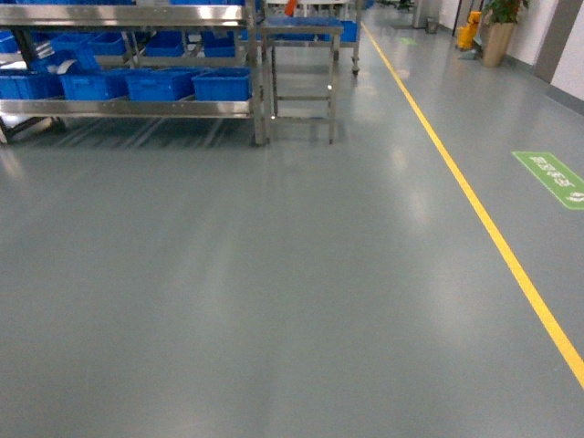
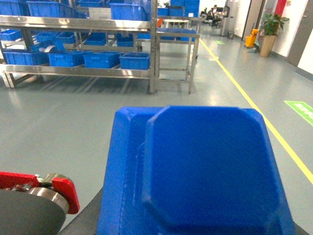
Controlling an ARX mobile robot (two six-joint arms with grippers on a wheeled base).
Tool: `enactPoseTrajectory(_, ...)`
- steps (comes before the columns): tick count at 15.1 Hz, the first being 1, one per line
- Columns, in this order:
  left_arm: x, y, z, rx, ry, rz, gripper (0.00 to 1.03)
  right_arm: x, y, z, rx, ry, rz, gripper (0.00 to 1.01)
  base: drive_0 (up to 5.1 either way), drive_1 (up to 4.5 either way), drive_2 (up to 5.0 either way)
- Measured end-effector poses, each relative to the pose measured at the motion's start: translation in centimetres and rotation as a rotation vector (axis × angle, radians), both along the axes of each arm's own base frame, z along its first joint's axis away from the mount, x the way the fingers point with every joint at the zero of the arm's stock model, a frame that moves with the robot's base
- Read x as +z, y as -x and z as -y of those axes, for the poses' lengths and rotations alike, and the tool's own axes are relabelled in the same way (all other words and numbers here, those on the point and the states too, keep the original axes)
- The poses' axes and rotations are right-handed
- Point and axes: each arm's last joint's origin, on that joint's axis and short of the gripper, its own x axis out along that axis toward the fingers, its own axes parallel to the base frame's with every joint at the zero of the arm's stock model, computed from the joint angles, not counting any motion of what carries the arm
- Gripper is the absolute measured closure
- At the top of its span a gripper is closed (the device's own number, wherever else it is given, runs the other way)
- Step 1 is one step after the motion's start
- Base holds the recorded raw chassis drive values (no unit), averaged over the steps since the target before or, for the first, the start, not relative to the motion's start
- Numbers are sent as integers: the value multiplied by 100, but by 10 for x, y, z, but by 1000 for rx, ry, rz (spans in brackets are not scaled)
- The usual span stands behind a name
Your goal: Sort blue parts and orange caps into right shelf containers
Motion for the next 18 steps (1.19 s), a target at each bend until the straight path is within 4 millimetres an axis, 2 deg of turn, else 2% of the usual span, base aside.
enactPoseTrajectory(6, 0, 0, 0, 0, 0, 0, 61, 0, 0, 0, 0, 0, 1, 57, -154, -154, -154)
enactPoseTrajectory(18, 0, 0, 0, 2, 0, 1, 61, 0, 0, 0, 0, 0, 1, 57, 113, 537, -311)
